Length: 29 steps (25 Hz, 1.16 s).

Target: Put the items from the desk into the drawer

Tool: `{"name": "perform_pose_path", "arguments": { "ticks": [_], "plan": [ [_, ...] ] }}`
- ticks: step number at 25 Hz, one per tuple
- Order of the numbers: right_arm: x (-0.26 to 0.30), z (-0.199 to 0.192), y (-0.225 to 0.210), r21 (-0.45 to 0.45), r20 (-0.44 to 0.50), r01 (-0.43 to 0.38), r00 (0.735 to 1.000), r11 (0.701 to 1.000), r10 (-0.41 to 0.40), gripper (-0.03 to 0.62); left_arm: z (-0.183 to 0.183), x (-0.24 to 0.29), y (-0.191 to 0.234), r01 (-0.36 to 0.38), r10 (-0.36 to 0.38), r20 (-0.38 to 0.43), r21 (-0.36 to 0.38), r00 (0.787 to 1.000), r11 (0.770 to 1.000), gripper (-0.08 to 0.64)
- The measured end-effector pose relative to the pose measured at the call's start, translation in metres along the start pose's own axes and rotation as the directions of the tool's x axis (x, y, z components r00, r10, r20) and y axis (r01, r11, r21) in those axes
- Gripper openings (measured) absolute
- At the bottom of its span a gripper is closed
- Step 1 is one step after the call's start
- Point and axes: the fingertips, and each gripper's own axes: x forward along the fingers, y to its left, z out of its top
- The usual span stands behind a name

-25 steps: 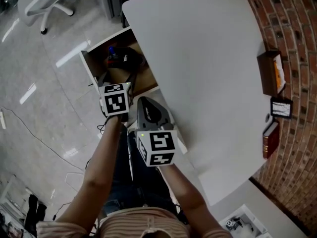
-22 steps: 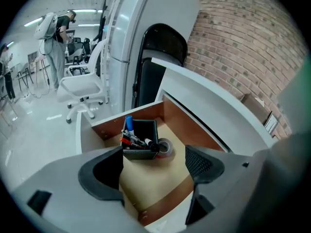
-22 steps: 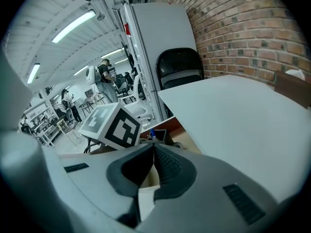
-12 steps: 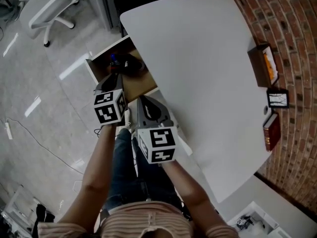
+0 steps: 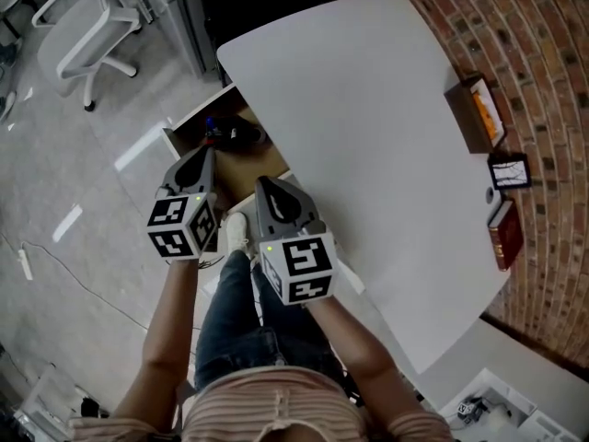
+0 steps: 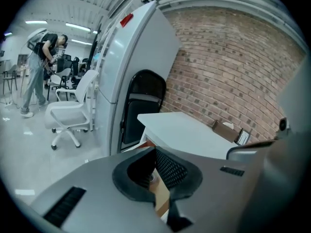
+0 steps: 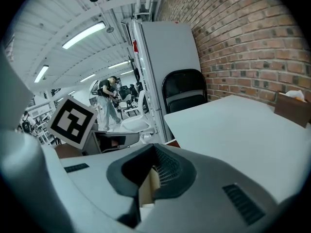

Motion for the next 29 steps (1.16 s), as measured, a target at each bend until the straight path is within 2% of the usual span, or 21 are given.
{"name": "perform_pose_path", "arguments": {
  "ticks": [6,12,29],
  "plan": [
    [-0.011,0.013,0.003,-0.025,0.026,-0.004,1.000,1.000,0.005,0.017,0.018,-0.039,-0.008,0.037,-0.038,0.048,0.010,0.998,0.999,0.009],
    [-0.016,0.018,0.013,-0.051,0.025,-0.014,1.000,0.999,0.016,0.017,0.016,-0.060,-0.007,0.060,-0.061,0.033,0.048,0.998,0.997,0.009],
    [-0.016,0.027,0.025,-0.072,0.040,-0.008,0.999,0.997,0.011,0.017,0.020,-0.079,0.003,0.074,-0.075,0.047,0.015,0.996,0.997,0.009]
  ]
}}
